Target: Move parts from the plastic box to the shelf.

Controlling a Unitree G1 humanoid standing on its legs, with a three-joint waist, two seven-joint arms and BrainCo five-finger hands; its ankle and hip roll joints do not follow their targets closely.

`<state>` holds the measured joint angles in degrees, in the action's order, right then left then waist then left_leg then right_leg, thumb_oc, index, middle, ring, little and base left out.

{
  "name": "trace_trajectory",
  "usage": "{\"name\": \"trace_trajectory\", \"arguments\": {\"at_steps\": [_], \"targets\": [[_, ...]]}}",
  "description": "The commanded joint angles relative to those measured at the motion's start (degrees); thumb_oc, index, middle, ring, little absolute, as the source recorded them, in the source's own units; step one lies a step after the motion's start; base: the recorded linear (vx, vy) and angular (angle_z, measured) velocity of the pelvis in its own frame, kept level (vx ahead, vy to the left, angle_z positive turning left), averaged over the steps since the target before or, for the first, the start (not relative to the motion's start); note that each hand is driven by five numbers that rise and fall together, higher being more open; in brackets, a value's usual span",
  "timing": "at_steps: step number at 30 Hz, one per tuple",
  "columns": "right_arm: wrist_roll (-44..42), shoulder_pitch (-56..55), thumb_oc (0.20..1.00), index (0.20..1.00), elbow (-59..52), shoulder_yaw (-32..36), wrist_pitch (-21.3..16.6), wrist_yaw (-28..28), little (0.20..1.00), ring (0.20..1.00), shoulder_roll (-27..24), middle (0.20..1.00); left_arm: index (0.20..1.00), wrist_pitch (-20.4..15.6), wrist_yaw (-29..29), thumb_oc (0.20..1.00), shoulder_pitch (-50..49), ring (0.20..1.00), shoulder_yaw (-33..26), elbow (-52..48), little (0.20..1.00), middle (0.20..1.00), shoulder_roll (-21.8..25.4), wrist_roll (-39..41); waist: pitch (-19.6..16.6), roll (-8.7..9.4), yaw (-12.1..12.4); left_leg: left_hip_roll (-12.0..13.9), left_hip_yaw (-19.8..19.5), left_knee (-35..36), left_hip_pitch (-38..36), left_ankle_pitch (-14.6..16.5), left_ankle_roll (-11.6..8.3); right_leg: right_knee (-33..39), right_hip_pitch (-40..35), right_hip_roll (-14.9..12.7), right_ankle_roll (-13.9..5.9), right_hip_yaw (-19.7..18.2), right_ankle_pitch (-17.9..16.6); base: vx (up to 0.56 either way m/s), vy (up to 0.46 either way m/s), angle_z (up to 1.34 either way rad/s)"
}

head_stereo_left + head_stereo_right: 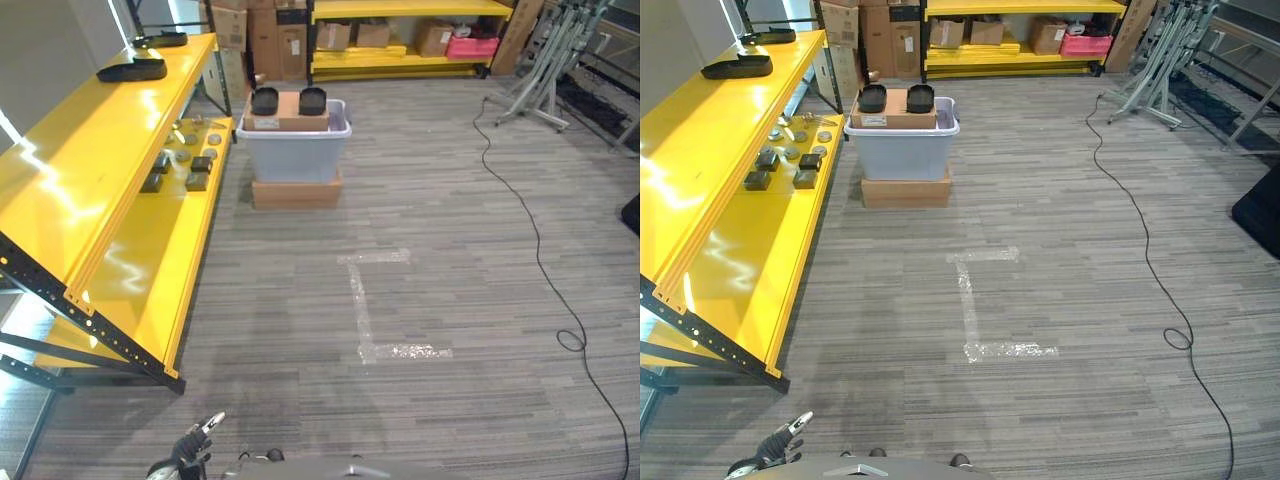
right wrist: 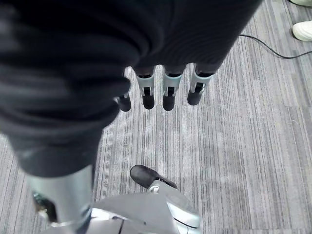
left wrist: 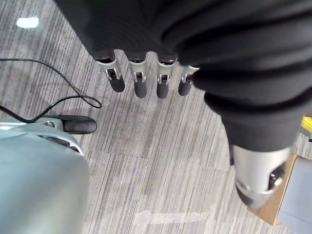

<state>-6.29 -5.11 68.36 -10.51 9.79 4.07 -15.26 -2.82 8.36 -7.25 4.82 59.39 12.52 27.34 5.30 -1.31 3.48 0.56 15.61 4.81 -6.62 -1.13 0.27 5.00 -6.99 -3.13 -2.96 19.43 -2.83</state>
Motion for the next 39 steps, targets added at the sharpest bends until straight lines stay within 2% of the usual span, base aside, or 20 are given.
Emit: {"name": "trace_trajectory", "arguments": {"at_steps": [1,12,17,21,30,31,35,37,39], "targets": [[1.62,2.39,1.000,1.000,2.42,-1.95,0.14,0.09,1.000,1.000,-0.22,1.000,1.000,-2.58,1.04,1.000,3.56,1.000,1.91,2.74,1.000,1.000,0.70,0.43,-0.16,1.13,0.98,0.18,2.40,0.01,-1.15,4.55,-1.39,0.00,-0.45,-3.58,-6.03,2.00,1.86,0.00,0.000,0.00],[-1.19,2.55,1.000,1.000,3.59,-1.41,0.70,0.34,1.000,1.000,0.32,1.000,1.000,-1.97,-2.13,1.000,3.63,1.000,1.26,4.23,1.000,1.000,0.29,0.17,-0.20,1.11,1.08,-0.12,2.10,0.01,-1.31,4.53,-1.27,0.00,-0.70,-3.51,-6.00,1.96,1.86,0.00,0.000,0.00],[-4.54,2.70,1.000,1.000,5.01,-0.83,4.33,-1.38,1.000,1.000,0.91,1.000,1.000,0.26,-4.13,1.000,4.00,1.000,1.64,5.81,1.000,1.000,-0.16,-1.45,-0.36,1.11,1.13,-0.24,2.02,-0.12,-1.47,4.56,-1.22,0.00,-1.05,-3.52,-5.93,2.04,1.94,0.00,0.000,0.00],[-8.53,2.91,1.000,1.000,7.15,1.11,6.55,1.65,1.000,1.000,1.25,1.000,1.000,1.05,-5.64,1.000,4.28,1.000,1.47,7.01,1.000,1.000,-0.42,-2.26,-0.62,1.05,1.15,-0.30,1.98,-0.13,-1.78,4.58,-1.17,0.00,-1.32,-3.39,-5.88,1.99,1.97,0.03,-0.001,0.00],[-5.76,3.34,1.000,1.000,7.58,1.44,4.57,0.05,1.000,1.000,1.26,1.000,1.000,3.21,-5.66,1.000,4.10,1.000,1.40,7.87,1.000,1.000,-0.78,-1.58,-0.83,0.92,1.26,-0.45,1.65,-0.17,-1.92,4.58,-1.16,0.00,-1.55,-3.36,-5.74,1.73,2.04,0.01,0.002,0.00],[-4.40,3.36,1.000,1.000,7.35,0.93,2.85,0.11,1.000,1.000,1.19,1.000,1.000,4.00,-6.34,1.000,4.16,1.000,1.32,8.26,1.000,1.000,-0.92,-0.43,-0.83,0.96,1.28,-0.47,1.60,-0.18,-1.93,4.58,-1.12,0.00,-1.60,-3.37,-5.73,1.74,2.05,0.00,0.000,0.00],[-5.66,3.31,1.000,1.000,6.68,0.55,0.62,1.88,1.000,1.000,1.21,1.000,1.000,4.15,-7.02,1.000,4.31,1.000,0.77,8.57,1.000,1.000,-0.97,0.39,-0.84,1.13,1.21,-0.46,1.59,-0.21,-2.00,4.53,-1.11,0.00,-1.68,-3.42,-5.81,1.76,1.93,0.00,0.000,0.00],[-9.66,3.43,1.000,1.000,6.24,0.85,1.59,3.70,1.000,1.000,1.09,1.000,1.000,3.37,-7.23,1.000,4.63,1.000,0.69,8.57,1.000,1.000,-0.98,-0.22,-0.91,1.23,1.18,-0.46,1.54,-0.24,-2.11,4.51,-1.10,-0.01,-1.79,-3.40,-5.87,1.79,1.84,0.00,0.000,0.00],[-10.14,3.93,1.000,1.000,6.04,1.55,2.49,2.40,1.000,1.000,0.87,1.000,1.000,2.35,-7.81,1.000,5.08,1.000,0.79,8.45,1.000,1.000,-0.91,0.89,-1.02,1.28,1.13,-0.48,1.49,-0.21,-2.36,4.58,-1.06,-0.01,-1.94,-3.34,-5.83,1.70,1.88,0.00,0.000,0.00]]}}
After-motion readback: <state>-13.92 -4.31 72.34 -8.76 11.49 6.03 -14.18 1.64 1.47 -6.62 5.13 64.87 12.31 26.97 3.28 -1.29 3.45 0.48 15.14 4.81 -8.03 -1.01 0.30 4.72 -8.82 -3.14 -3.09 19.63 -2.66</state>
